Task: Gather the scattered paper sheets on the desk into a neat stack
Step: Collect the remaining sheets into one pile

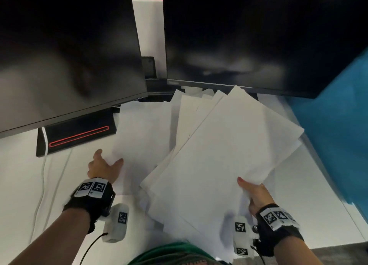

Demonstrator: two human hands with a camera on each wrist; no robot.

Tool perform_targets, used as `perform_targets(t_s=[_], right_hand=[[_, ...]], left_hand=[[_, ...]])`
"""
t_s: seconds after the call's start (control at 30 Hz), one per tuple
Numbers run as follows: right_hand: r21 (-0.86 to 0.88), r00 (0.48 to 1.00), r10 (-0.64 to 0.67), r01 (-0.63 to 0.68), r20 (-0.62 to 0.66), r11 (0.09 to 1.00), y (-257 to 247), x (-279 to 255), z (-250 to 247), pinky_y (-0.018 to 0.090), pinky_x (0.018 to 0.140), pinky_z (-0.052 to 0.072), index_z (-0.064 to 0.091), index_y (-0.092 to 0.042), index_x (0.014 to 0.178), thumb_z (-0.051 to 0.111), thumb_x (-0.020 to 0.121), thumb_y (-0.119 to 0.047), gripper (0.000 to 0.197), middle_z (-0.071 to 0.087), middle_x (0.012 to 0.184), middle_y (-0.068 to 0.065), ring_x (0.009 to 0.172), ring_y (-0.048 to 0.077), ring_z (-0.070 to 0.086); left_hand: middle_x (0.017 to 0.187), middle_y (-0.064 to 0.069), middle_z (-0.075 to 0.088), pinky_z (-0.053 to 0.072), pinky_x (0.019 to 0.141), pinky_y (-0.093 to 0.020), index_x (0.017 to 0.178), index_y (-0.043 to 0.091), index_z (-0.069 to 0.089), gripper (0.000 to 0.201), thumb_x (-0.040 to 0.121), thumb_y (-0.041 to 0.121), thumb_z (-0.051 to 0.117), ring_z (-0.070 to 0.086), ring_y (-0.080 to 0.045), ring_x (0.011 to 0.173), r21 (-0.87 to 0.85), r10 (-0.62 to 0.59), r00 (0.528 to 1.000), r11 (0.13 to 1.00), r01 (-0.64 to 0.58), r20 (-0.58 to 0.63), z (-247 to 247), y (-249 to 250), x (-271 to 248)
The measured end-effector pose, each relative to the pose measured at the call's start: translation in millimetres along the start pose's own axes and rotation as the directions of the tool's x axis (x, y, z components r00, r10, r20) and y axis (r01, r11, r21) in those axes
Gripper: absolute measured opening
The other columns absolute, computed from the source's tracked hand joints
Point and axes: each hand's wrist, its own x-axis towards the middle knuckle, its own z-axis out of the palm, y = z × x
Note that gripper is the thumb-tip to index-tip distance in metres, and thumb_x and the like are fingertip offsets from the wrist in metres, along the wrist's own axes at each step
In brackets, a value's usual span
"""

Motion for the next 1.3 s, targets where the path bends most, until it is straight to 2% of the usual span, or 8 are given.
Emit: perform_targets(t_s=[0.27, 0.4, 0.53, 0.6, 0.73, 0.9, 1.03, 1.3], right_hand=[[-0.039, 0.999, -0.033, 0.034, 0.019, 0.999, 1, -1, -1, 0.025, 0.059, 0.055, 0.063, -0.013, 0.092, 0.056, 0.083, 0.005, 0.021, 0.075, 0.068, -0.004, 0.061, 0.011, 0.071], [-0.027, 0.999, -0.040, 0.040, 0.018, 0.999, 1, -2, 0, 0.030, 0.071, 0.056, 0.063, -0.009, 0.098, 0.060, 0.081, 0.003, 0.021, 0.075, 0.069, -0.003, 0.068, 0.017, 0.071], [-0.012, 0.999, -0.045, 0.045, 0.029, 0.999, 1, -4, 3, 0.028, 0.071, 0.052, 0.062, -0.006, 0.108, 0.087, 0.052, -0.022, 0.064, 0.074, 0.085, 0.004, 0.080, 0.020, 0.068], [-0.012, 0.998, -0.048, 0.049, 0.031, 0.999, 1, -4, 1, 0.029, 0.071, 0.052, 0.058, -0.001, 0.116, 0.068, 0.076, -0.003, 0.042, 0.070, 0.090, 0.008, 0.081, 0.022, 0.066], [-0.061, 0.999, -0.017, 0.019, 0.034, 0.998, 1, -2, 0, 0.024, 0.060, 0.056, 0.060, -0.003, 0.113, 0.057, 0.083, 0.004, 0.031, 0.075, 0.069, -0.003, 0.066, 0.014, 0.070], [-0.081, 0.999, -0.010, 0.014, 0.047, 0.997, 1, 2, -2, 0.023, 0.058, 0.058, 0.060, -0.002, 0.112, 0.057, 0.082, 0.005, 0.031, 0.075, 0.068, -0.002, 0.066, 0.018, 0.070], [-0.089, 0.998, 0.012, -0.007, 0.056, 0.996, -2, 1, -2, 0.019, 0.047, 0.054, 0.062, -0.003, 0.100, 0.058, 0.083, 0.005, 0.020, 0.073, 0.062, -0.001, 0.056, 0.013, 0.070], [-0.114, 0.999, 0.001, 0.004, 0.038, 0.993, -4, 7, -12, 0.023, 0.052, 0.056, 0.063, -0.007, 0.092, 0.059, 0.081, 0.007, 0.018, 0.073, 0.062, -0.002, 0.055, 0.013, 0.070]], left_hand=[[0.140, -0.017, 0.047, 0.035, 0.105, -0.039, 0.146, 0.012, 0.019, 0.079, 0.082, 0.025, 0.064, 0.045, -0.035, 0.127, -0.020, 0.081, 0.969, 0.997, -0.078, 0.234, 28, 27, -18], [0.134, -0.018, 0.052, 0.038, 0.088, -0.033, 0.137, 0.010, 0.036, 0.063, 0.082, 0.026, 0.064, 0.051, -0.034, 0.119, 0.033, 0.073, 0.956, 0.996, -0.086, 0.285, 36, 37, -31], [0.118, -0.016, 0.061, 0.038, 0.079, -0.030, 0.119, 0.008, 0.051, 0.043, 0.082, 0.024, 0.063, 0.056, -0.034, 0.106, 0.091, 0.157, 0.954, 0.978, -0.186, 0.257, 38, 42, -39], [0.110, -0.014, 0.063, 0.037, 0.075, -0.029, 0.108, 0.009, 0.056, 0.034, 0.080, 0.027, 0.064, 0.056, -0.032, 0.098, 0.175, 0.222, 0.934, 0.945, -0.277, 0.280, 39, 43, -41], [0.094, -0.012, 0.062, 0.036, 0.072, -0.028, 0.090, 0.009, 0.057, 0.021, 0.084, 0.029, 0.059, 0.056, -0.030, 0.088, 0.173, 0.241, 0.920, 0.937, -0.304, 0.309, 42, 52, -43], [0.121, -0.016, 0.060, 0.042, 0.089, -0.032, 0.124, 0.004, 0.053, 0.052, 0.080, 0.031, 0.063, 0.056, -0.031, 0.107, 0.064, 0.153, 0.883, 0.977, -0.201, 0.445, 39, 47, -41], [0.115, -0.016, 0.063, 0.039, 0.076, -0.026, 0.124, 0.009, 0.054, 0.037, 0.087, 0.014, 0.052, 0.053, -0.025, 0.090, 0.096, 0.322, 0.884, 0.923, -0.373, 0.338, 44, 45, -53], [0.107, -0.019, 0.066, 0.040, 0.082, -0.029, 0.120, 0.006, 0.058, 0.031, 0.092, 0.010, 0.045, 0.059, -0.034, 0.099, -0.036, 0.446, 0.894, 0.895, -0.444, 0.047, 24, 47, -75]])
